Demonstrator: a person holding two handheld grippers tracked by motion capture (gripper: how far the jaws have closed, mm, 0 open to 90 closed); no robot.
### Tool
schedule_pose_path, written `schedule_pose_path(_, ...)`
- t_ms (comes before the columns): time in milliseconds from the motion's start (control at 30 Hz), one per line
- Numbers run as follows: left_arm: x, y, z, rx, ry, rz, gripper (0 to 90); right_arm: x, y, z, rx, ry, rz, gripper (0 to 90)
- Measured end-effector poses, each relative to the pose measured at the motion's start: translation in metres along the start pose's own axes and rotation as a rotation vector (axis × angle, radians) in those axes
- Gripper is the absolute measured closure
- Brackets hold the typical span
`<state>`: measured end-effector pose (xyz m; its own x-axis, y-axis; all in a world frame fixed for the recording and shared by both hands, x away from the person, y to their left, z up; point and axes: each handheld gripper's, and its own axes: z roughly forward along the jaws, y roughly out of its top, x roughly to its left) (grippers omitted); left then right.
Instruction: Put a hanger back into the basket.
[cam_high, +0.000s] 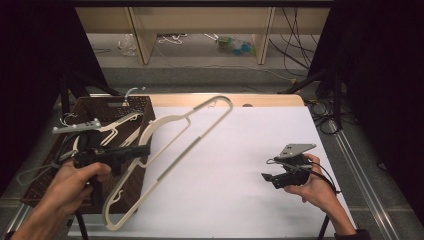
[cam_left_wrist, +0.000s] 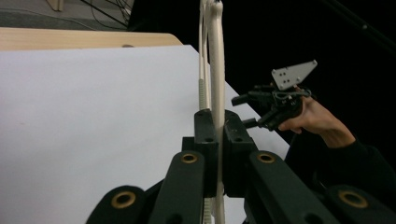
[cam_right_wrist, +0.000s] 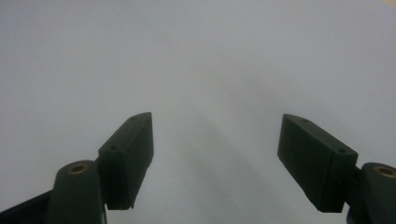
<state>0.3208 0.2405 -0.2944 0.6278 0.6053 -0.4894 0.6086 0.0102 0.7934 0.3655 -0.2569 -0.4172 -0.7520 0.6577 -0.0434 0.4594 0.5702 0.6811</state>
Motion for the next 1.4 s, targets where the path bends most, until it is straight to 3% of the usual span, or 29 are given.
schedule_pose_path(133,0.018,0.007,-0.014,-0.003,0.019,-0.007,86.9,-0.001,0.000,-0.001,0.012,0.008,-0.001,27.9)
schedule_pose_path(433,0.060,0.020,-0.046,-0.019,0.137,-0.045,86.9,0.000,-0.001,0.001,0.003,0.007,-0.002,27.9)
schedule_pose_path(700,0.096,0.032,-0.074,0.004,0.212,-0.030,86.9,0.001,-0.001,0.003,0.008,0.011,-0.002,27.9)
schedule_pose_path(800,0.107,0.035,-0.082,0.001,0.225,-0.019,86.9,0.001,0.000,0.002,0.025,0.019,-0.003,27.9)
schedule_pose_path(1133,0.149,0.027,-0.096,0.011,0.281,-0.046,86.9,0.001,-0.001,0.005,0.011,0.013,-0.011,28.0)
schedule_pose_path(1400,0.167,0.026,-0.101,0.026,0.272,-0.034,86.9,0.001,-0.001,0.005,0.032,0.023,-0.007,28.0)
